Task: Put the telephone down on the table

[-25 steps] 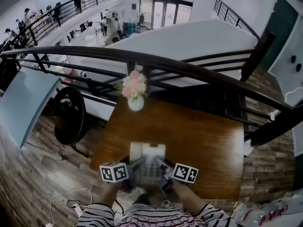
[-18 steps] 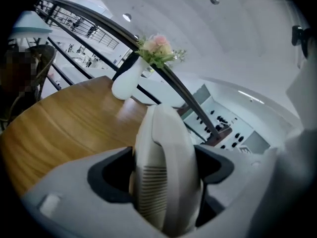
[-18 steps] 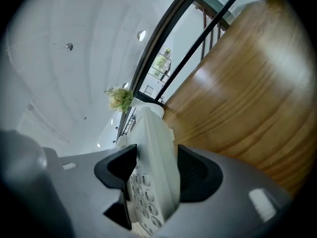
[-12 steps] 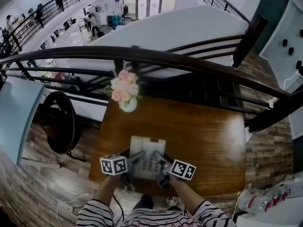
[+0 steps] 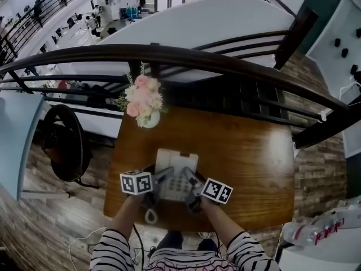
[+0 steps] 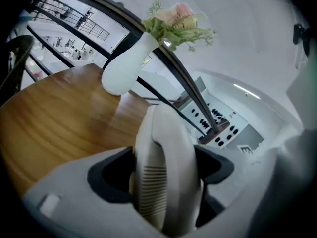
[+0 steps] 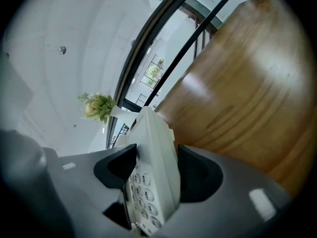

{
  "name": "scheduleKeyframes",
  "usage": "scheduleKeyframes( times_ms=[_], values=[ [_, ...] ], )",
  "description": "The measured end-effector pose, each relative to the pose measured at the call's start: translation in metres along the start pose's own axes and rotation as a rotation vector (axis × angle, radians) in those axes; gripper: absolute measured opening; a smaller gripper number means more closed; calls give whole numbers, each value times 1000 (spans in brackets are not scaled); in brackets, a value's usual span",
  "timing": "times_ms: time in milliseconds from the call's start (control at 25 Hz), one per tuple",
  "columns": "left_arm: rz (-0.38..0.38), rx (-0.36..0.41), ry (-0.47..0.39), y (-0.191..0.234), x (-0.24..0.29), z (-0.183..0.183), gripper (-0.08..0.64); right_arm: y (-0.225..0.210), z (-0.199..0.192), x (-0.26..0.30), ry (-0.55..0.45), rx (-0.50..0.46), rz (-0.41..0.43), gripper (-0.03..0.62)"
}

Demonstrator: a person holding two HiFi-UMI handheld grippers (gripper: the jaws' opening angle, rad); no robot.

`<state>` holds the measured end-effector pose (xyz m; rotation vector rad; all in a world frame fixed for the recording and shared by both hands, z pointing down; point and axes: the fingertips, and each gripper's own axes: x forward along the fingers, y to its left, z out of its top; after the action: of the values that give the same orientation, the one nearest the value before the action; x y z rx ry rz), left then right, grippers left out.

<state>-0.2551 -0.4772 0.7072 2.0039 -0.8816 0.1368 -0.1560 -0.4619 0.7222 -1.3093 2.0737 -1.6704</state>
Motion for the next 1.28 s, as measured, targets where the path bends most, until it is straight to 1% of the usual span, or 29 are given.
scheduleKeyframes(
  times_ms=[400,560,880,1160,1280],
  values=[
    [1,0,23,18,17,8,379,-12,6,21,-7,8,-23,262],
    [4,-14,27,23,21,11,379,-15,9,28,0,8,-32,262],
    [31,-32,46,32,25,11,380,-17,11,33,19,14,-50,262],
    [28,-42,48,30,25,10,382,-19,9,33,30,12,-66,267],
    [21,-40,38,29,25,10,385,-18,8,33,49,-6,-64,270]
  ],
)
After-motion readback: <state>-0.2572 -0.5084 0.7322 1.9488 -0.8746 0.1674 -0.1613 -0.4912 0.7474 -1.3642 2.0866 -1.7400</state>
